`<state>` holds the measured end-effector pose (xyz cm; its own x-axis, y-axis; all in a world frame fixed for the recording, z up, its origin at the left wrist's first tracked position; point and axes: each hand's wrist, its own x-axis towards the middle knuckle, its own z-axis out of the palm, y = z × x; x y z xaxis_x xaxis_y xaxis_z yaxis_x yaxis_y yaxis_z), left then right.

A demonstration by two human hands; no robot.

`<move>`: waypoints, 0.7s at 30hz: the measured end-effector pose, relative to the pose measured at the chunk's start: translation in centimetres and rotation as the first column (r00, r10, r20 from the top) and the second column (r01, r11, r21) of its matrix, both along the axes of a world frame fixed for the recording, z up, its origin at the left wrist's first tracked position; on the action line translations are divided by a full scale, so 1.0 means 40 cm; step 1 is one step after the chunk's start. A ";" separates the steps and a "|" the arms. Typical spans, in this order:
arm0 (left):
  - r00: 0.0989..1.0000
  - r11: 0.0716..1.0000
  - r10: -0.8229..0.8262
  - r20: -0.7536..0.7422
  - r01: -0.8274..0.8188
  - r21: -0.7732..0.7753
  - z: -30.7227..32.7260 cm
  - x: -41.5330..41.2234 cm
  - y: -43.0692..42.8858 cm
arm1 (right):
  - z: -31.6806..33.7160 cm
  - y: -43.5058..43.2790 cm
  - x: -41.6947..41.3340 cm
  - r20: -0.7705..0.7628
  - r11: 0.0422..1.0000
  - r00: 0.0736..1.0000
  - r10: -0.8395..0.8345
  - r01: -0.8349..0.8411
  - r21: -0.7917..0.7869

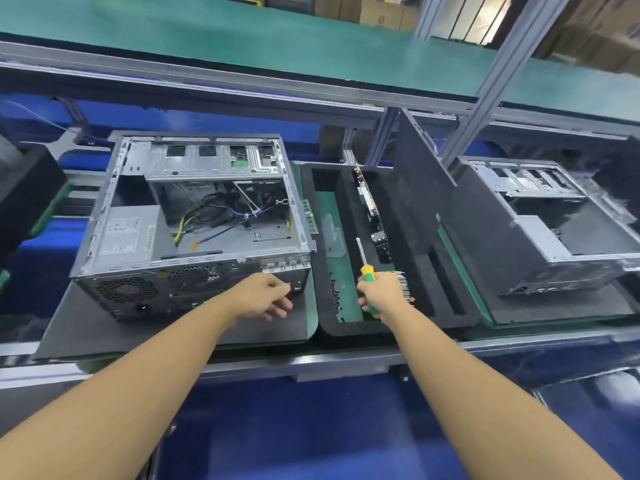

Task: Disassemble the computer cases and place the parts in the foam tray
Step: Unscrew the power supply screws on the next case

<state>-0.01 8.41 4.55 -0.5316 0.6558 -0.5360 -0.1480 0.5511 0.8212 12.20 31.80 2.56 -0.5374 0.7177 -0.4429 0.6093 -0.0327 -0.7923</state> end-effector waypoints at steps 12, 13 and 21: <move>0.970 0.975 -0.183 -0.162 0.200 0.095 0.224 -0.064 -0.185 | 0.025 -0.229 -0.036 -0.420 0.898 0.855 -0.305 0.111 -0.425; 0.941 0.982 -0.108 -0.320 0.152 0.114 0.248 -0.077 -0.211 | 0.028 -0.259 -0.042 -0.454 0.890 0.833 -0.316 0.094 -0.446; 0.375 0.773 -0.595 -0.711 0.025 -0.634 0.261 -0.256 -0.471 | 0.020 -0.474 -0.056 -0.559 0.905 0.777 -0.291 0.034 -0.424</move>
<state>-10.27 -10.42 14.98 -0.6797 0.7055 -0.2008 0.7193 0.6947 0.0059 9.97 12.85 3.36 -0.6715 0.6686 -0.3194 -0.0265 -0.4524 -0.8914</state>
